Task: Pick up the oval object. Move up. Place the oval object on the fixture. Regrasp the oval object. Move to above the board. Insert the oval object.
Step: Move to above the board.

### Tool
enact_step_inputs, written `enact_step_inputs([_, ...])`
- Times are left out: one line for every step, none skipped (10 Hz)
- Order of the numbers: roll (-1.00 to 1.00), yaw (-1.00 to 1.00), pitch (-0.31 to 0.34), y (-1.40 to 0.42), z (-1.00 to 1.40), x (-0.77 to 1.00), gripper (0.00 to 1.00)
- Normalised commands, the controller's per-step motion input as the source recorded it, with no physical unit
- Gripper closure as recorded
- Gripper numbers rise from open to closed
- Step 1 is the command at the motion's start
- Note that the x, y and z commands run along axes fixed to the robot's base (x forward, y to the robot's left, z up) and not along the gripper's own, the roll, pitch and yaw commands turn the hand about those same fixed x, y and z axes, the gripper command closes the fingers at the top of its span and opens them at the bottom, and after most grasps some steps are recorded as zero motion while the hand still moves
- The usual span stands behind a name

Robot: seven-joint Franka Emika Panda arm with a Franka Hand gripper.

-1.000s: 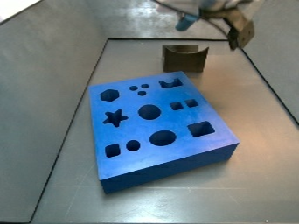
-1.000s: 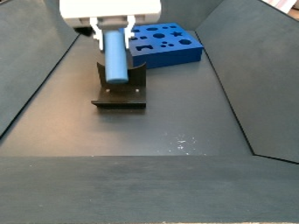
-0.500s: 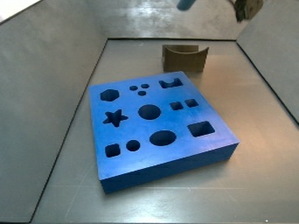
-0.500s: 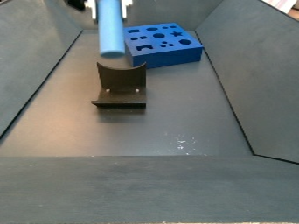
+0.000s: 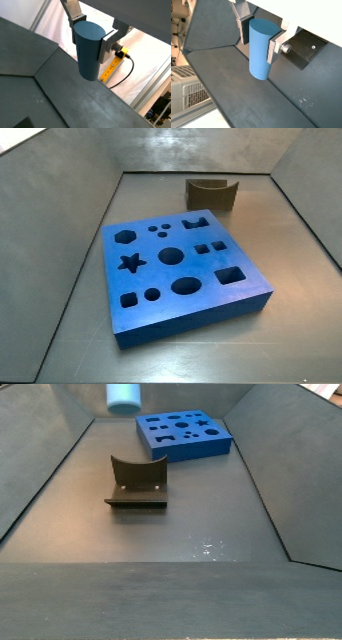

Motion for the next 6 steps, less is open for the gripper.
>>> enact_step_inputs([-0.07, -0.03, 0.019, 0.04, 0.65, -0.07, 1.00])
enact_step_inputs([-0.07, -0.03, 0.036, 0.02, 0.41, -0.06, 1.00])
enact_step_inputs([-0.07, -0.02, 0.050, 0.01, 0.23, -0.04, 1.00])
enact_step_inputs([-1.00, -0.10, -0.028, -1.00, 0.16, -0.43, 1.00])
enact_step_inputs([-1.00, -0.09, -0.032, -1.00, 0.14, -0.43, 1.00])
enact_step_inputs([-1.00, -0.10, -0.042, -1.00, 0.15, -0.46, 1.00])
